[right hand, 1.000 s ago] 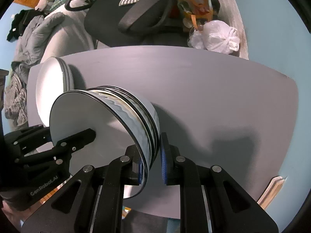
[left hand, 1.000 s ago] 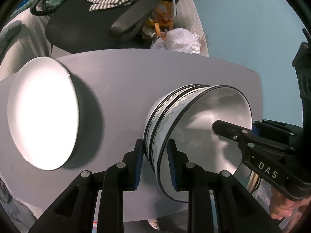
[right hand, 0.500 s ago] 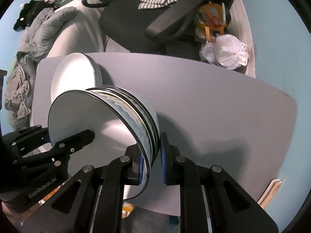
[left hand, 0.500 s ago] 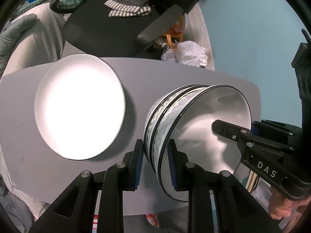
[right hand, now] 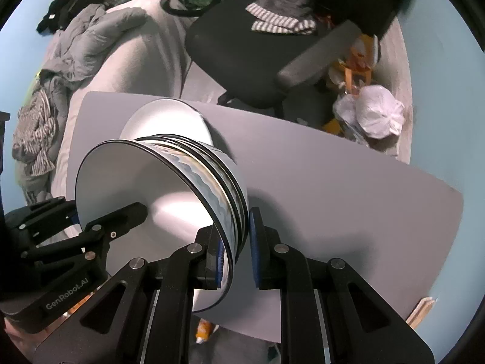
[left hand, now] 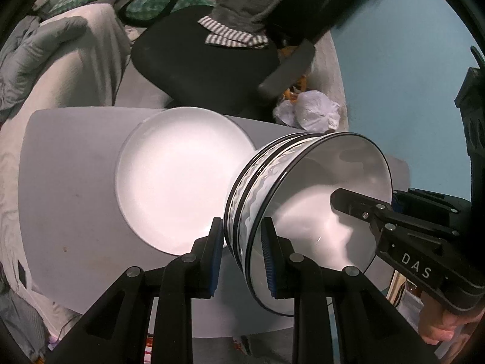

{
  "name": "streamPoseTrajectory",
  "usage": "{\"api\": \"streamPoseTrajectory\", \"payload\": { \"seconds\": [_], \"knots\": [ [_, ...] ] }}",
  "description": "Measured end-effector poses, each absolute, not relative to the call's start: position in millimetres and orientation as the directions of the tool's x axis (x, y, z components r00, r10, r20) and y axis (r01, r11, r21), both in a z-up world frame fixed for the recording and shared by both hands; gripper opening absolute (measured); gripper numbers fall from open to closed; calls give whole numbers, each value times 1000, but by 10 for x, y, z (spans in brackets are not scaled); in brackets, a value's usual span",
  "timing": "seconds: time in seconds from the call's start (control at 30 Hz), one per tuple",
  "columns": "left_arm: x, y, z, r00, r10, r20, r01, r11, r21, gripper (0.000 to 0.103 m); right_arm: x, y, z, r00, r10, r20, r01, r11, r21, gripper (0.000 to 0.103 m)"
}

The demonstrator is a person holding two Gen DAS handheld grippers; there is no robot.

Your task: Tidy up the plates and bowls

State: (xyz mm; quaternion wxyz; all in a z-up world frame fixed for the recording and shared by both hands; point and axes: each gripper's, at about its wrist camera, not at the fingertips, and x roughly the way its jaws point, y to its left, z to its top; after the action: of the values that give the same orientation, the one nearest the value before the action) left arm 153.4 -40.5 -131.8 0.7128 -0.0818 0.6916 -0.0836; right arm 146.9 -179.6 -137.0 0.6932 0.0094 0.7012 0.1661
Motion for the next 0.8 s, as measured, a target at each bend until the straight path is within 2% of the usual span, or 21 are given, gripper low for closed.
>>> {"api": "streamPoseTrajectory", "payload": {
  "seconds": [0.4, 0.8],
  "knots": [
    [1672, 136, -1554, 4, -204, -979, -33, 978, -204, 24, 1621, -1173, -1567, -81, 247, -966, -246, 934, 259, 15],
    [1780, 275, -1911, -52, -207, -977, -43, 978, -205, 24, 1700, -942, -1840, -127, 215, -968, -224, 945, 239, 15]
  ]
}}
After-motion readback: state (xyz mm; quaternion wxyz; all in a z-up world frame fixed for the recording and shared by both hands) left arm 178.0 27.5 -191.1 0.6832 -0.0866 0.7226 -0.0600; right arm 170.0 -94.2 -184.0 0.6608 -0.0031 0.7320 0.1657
